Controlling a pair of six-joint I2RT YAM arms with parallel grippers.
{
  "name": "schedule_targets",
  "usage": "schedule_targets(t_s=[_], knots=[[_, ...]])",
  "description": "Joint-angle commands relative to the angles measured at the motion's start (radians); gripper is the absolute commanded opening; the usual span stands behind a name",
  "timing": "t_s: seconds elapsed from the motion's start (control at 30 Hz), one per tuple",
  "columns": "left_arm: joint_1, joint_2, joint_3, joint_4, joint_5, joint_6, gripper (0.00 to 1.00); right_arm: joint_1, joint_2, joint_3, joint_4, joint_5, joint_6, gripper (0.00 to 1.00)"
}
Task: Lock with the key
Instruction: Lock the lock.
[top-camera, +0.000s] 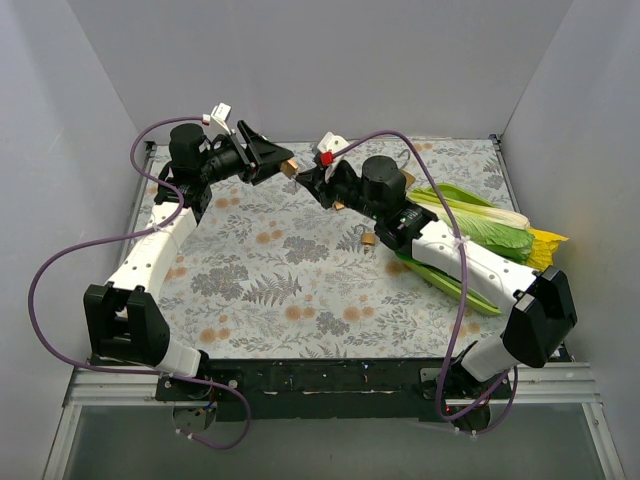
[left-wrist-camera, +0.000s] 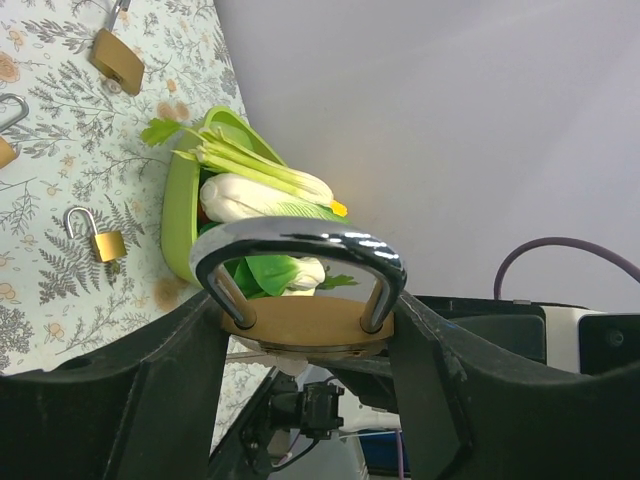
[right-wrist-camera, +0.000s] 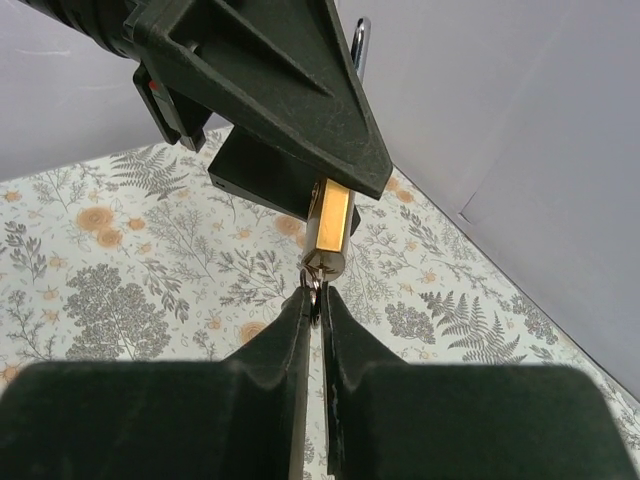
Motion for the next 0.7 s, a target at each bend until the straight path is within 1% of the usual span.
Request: schedule_targets(t_s=[0.0,0.03,0.07,0.23,0.33,0.47,0.67], knots=[[-0.007,-0.078,0.002,0.069,0.032,-0.017,0.0,-0.004,0.011,0.055,0.014,0.021,-0.01,0.1],[-0.008,-0.079,0.002,0.069,0.031,-0.017,0.0,-0.004,0.011,0.055,0.014,0.021,-0.01,0.05],[-0.01,-0.078,0.005,0.069,0.029,-0.015,0.0,-0.002,0.012,0.055,0.012,0.019,-0.008,0.01],[-0.008,-0.081,0.002,0.04,-0.01,0.0,0.0,-0.004,0.002,0.05,0.012,0.025,0.005,0.01],[0.019,-0.076,0.001,0.033,-0.038,0.002,0.0,-0.004,-0.031,0.015,0.026,0.007,0.012,0.01],[0.094,-0.059,0.007,0.04,-0.053,-0.011,0.0,-0.002,-0.081,-0.057,0.047,-0.033,0.039,0.01],[0.168,-0.061,0.016,0.043,-0.066,-0.015,0.0,-0.004,-0.135,-0.137,0.041,-0.033,0.108,0.01]])
